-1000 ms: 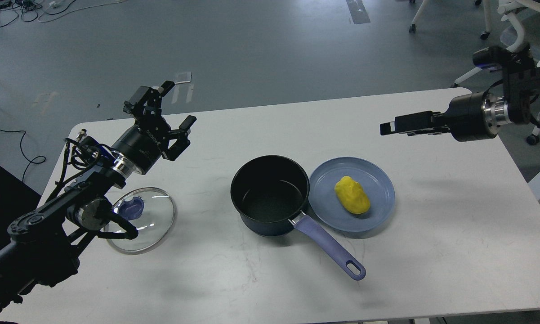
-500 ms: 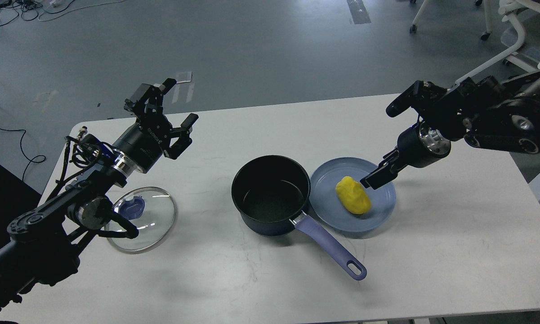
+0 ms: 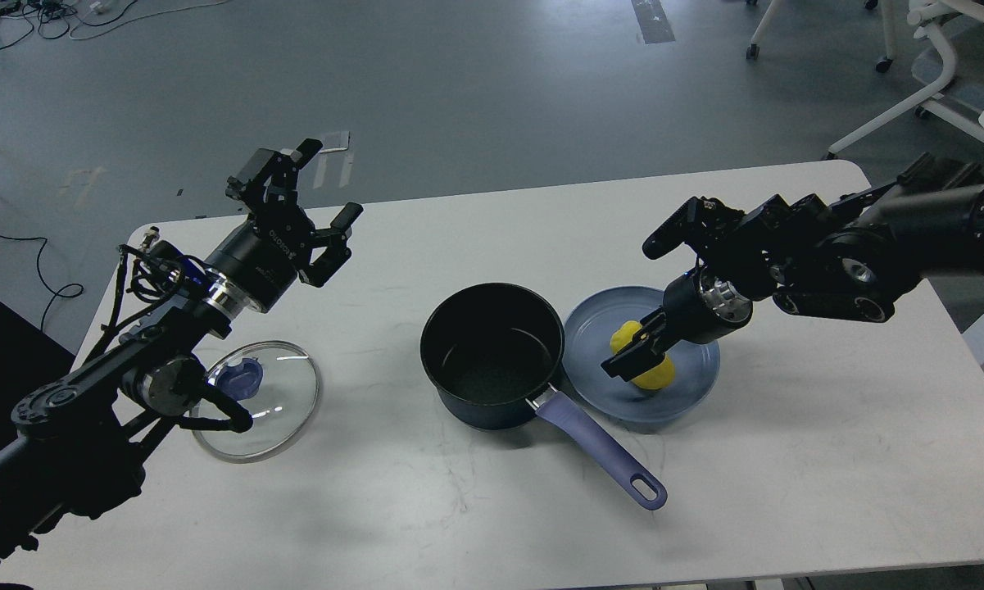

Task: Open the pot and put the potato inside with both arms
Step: 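Reach the right gripper down to the yellow potato and grasp it, then lift the potato and carry it over the open pot, right gripper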

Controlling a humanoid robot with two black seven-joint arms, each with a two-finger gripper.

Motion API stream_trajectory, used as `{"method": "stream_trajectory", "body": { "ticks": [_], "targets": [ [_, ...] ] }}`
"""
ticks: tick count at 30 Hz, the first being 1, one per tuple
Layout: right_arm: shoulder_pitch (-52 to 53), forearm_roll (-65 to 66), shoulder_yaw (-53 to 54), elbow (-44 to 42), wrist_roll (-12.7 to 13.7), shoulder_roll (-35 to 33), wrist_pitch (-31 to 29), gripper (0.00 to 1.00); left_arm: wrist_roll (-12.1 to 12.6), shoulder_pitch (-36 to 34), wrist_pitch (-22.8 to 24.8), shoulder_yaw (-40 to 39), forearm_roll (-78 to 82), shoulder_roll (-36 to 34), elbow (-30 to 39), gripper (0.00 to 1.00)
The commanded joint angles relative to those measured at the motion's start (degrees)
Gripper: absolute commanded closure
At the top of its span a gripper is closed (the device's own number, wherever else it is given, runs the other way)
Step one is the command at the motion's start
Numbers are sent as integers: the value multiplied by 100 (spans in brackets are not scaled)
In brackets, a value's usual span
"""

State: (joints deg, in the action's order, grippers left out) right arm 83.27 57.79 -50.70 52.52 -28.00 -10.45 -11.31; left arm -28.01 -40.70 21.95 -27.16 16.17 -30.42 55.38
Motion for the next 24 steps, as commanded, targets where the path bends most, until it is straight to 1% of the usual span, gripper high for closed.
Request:
{"method": "stream_trajectory", "body": {
  "ticks": [1,6,7,8,9,10,11,12,13,14,16,20,24],
  "targets": [
    [-57,4,-45,-66,0,34,-3,1,1,0,2,0,0,-16,-1,2],
    [-39,-5,-343,-84,0,43,-3,4,1,9,2,0,0,-8,-1,2],
    [-39,-5,-361,-93,0,43,15,7,1,0,2,0,0,1,-1,2],
    [-39,-5,-361,-84,0,43,15,9,1,9,-7,0,0,1,-1,2],
    [-39,-5,-361,-93,0,43,76,12,1,9,2,0,0,1,-1,2],
    [-48,-5,-370,-93,0,43,207,26,1,0,2,0,0,1,-1,2],
    [-48,-5,-370,-93,0,43,208,27,1,0,2,0,0,1,-1,2],
    [-48,4,-387,-84,0,43,356,47,1,0,2,0,0,1,-1,2],
    [-48,4,-431,-75,0,43,479,66,1,0,2,0,0,1,-1,2],
    [-39,-5,-449,-75,0,43,533,71,1,0,2,0,0,1,-1,2],
    [-13,-5,-484,-49,0,43,726,77,1,0,2,0,0,1,-1,2],
    [110,-13,-484,21,0,-27,797,78,1,0,2,0,0,1,-1,2],
    [593,-119,-353,100,0,-369,806,78,1,0,19,0,0,-25,8,2]
  ]
}}
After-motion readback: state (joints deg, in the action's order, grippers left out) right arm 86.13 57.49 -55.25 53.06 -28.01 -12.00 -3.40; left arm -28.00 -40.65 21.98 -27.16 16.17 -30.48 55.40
